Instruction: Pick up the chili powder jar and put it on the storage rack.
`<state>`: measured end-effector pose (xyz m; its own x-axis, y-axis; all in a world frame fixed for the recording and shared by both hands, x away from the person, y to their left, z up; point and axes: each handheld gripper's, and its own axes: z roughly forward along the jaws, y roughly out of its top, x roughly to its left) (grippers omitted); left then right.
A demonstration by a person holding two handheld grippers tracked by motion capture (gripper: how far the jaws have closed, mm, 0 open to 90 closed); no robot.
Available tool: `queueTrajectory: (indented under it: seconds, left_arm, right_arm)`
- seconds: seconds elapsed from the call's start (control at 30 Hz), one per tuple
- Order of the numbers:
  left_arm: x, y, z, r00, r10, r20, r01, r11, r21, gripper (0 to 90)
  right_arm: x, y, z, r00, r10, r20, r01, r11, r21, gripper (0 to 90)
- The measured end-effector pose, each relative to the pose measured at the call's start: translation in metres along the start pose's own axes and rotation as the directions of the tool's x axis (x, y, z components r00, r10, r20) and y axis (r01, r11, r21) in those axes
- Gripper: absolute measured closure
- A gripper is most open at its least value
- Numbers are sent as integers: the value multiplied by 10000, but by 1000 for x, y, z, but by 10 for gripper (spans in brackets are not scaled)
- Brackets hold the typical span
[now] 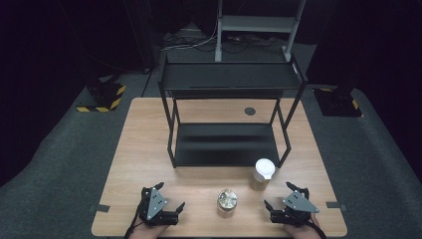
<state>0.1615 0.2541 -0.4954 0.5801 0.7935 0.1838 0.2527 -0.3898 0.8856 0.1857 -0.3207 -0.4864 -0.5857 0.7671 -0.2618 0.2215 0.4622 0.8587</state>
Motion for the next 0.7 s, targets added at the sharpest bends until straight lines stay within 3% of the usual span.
queueTrajectory:
  seconds: [0.5, 0.7]
  left_arm:
    - [-5, 6, 2, 9996, 271, -107, -267, 9991, 338, 11]
    - [-4, 6, 2, 9997, 196, -109, -192, 9991, 371, 8]
  right_arm:
    - [2, 0, 0, 9999, -157, 26, 157, 9999, -4, 1]
    - [3, 0, -1, 9999, -121, 101, 121, 9999, -9, 1]
